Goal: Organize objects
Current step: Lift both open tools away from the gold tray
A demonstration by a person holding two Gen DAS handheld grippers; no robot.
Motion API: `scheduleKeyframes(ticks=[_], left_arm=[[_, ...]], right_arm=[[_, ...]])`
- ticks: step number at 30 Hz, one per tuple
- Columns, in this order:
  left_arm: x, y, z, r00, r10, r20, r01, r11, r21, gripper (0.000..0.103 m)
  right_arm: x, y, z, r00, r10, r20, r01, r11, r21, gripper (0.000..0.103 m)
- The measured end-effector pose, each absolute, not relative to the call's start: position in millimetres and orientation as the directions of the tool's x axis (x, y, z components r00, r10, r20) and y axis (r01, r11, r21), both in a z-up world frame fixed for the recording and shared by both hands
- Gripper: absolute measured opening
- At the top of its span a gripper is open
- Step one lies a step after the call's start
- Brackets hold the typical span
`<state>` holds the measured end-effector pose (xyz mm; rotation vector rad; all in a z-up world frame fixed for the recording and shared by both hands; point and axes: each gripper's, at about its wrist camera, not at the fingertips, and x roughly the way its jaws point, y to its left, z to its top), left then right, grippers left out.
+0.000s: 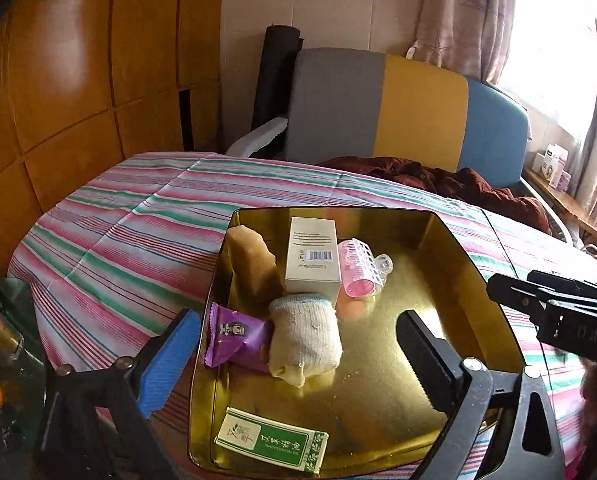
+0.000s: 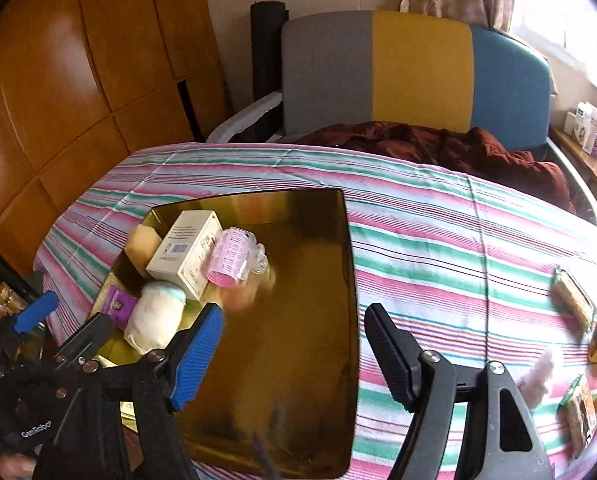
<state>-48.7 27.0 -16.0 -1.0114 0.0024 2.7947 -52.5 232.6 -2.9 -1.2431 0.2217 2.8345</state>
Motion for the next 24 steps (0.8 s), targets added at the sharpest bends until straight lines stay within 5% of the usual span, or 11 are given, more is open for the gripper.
scheduleKeyframes(ticks=[24], left_arm=[[-28.9,63.0,-14.9,-0.752,0.218,-0.622,-0.281,-0.960,0.003,0.103]], right_arm=[[-16.8,265.0,-2.6,-0.672,0.096,-0.735,-0.211,-0.975,0.065,0.075]])
